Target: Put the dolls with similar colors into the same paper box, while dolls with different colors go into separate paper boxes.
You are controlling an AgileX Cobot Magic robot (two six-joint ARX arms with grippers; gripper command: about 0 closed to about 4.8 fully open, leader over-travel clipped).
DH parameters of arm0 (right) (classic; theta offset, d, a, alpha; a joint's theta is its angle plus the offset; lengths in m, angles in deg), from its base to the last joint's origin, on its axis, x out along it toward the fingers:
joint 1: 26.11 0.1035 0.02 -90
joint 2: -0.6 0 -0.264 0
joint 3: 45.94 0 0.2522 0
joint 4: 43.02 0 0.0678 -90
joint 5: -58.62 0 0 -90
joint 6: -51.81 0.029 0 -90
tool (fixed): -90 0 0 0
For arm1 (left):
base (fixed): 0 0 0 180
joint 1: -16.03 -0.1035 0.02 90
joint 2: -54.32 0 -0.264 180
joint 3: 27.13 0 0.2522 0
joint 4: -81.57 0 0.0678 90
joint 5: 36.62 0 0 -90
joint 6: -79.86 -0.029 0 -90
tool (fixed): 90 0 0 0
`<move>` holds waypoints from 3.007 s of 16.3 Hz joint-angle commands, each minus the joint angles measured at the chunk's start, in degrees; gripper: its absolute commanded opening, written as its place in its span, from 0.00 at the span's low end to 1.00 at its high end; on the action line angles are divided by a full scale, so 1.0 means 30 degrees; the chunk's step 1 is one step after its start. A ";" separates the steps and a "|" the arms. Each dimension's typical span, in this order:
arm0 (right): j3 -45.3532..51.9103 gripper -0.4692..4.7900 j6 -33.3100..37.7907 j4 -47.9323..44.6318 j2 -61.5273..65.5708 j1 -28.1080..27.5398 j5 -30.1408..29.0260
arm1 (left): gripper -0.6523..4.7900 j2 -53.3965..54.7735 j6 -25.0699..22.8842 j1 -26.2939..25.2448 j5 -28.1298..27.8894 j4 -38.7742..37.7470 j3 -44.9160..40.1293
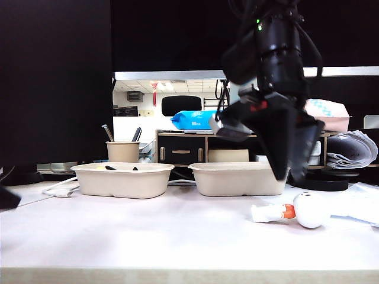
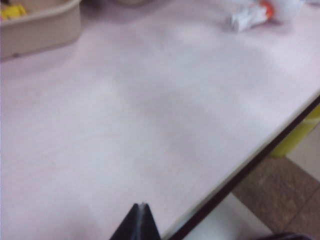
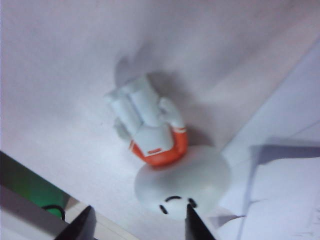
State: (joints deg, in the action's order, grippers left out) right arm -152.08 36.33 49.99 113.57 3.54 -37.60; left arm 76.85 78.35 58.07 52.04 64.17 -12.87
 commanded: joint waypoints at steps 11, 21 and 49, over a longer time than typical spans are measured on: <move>0.0605 0.73 -0.1435 -0.1435 0.0474 0.0685 0.0109 | 0.11 0.0896 0.0007 0.1676 0.0022 0.0335 0.0015; 0.0809 0.67 -0.1486 -0.2208 0.1581 0.0780 0.1107 | 0.11 0.0896 0.0000 0.1676 0.0015 0.0335 0.0015; -0.5982 0.36 -0.0823 -0.8204 0.1858 -0.0750 0.4728 | 0.11 -0.5865 0.0000 -0.0605 0.0015 0.0175 0.0015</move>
State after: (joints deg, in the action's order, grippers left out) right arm -169.87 33.53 27.93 118.99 1.53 -23.59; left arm 59.43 78.35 56.98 51.86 64.08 -12.87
